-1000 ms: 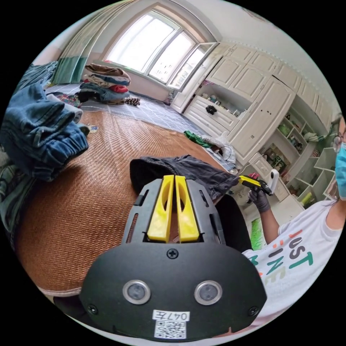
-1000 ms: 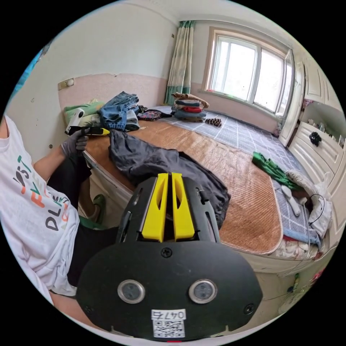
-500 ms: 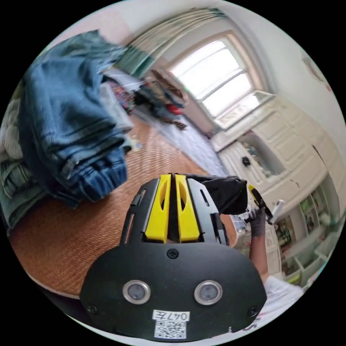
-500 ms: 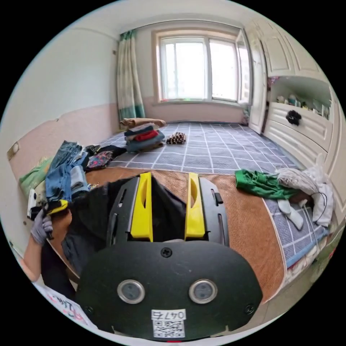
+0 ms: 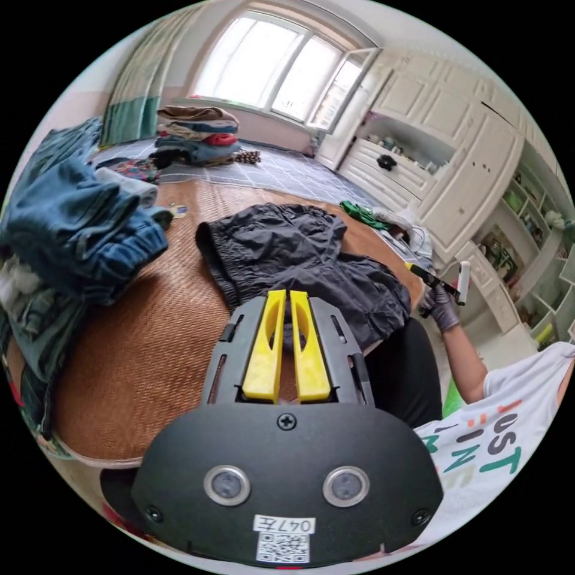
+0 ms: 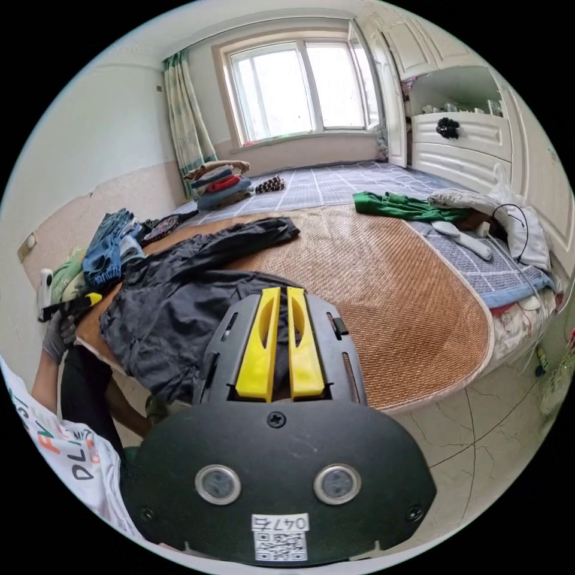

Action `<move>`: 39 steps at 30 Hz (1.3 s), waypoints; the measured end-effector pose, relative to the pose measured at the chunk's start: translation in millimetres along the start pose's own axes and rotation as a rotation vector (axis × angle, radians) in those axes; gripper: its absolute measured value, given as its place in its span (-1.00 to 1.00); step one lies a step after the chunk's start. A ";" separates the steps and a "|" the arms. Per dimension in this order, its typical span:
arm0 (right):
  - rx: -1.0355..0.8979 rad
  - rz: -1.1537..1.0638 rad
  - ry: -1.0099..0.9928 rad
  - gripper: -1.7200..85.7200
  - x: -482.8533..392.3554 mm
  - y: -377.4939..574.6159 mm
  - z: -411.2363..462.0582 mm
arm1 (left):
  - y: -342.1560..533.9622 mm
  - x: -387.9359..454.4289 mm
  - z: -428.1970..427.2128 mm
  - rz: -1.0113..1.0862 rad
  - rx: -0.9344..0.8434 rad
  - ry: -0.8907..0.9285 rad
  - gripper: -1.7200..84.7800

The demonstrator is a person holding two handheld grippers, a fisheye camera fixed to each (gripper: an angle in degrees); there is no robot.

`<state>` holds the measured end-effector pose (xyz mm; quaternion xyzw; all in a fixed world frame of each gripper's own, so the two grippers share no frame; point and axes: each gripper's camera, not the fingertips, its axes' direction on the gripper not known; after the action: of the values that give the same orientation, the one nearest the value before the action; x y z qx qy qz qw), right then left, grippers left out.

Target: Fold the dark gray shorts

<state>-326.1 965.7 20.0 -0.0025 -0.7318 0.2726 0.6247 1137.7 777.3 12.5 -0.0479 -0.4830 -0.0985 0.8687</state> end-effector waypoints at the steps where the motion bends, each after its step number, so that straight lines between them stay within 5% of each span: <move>1: -0.032 -0.030 -0.004 -0.97 -5.5 4.7 12.9 | -3.9 0.3 7.4 -0.001 -0.013 0.008 -0.97; 5: -0.255 -0.068 0.114 -0.97 5.4 5.6 89.7 | -18.1 -15.7 63.6 -0.053 -0.201 -0.195 -0.98; 10: -0.213 0.137 0.040 -0.98 43.2 11.5 100.9 | -5.7 -36.5 70.3 -0.120 -0.151 -0.101 -0.98; 18: -0.087 -0.028 0.096 -0.94 -32.0 -47.4 95.8 | -55.6 -62.9 14.3 -0.057 0.046 -0.079 -0.87; 25: -0.137 0.003 0.023 -0.94 -57.7 -96.8 128.0 | -94.5 -136.5 96.1 -0.141 -0.098 -0.111 -0.75; 31: -0.398 -0.014 0.354 -0.95 -36.1 -23.3 126.8 | -92.9 -165.1 145.9 -0.120 -0.133 -0.098 -0.77; 33: -0.252 0.079 0.402 -0.96 -29.9 -6.0 90.7 | -94.7 -179.8 155.2 -0.120 -0.150 -0.095 -0.89; 35: -0.009 0.080 0.216 -0.95 -47.8 -9.0 61.6 | -92.8 -194.3 160.8 -0.129 -0.151 -0.056 -0.96; 39: -0.090 -0.012 0.109 -0.90 -90.1 -61.3 139.9 | -78.8 -224.9 150.8 -0.188 -0.078 0.050 -0.98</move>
<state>-413.8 827.1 -47.5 -0.0411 -0.7084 0.2350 0.6643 879.9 755.4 -99.5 -0.0339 -0.4593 -0.1996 0.8649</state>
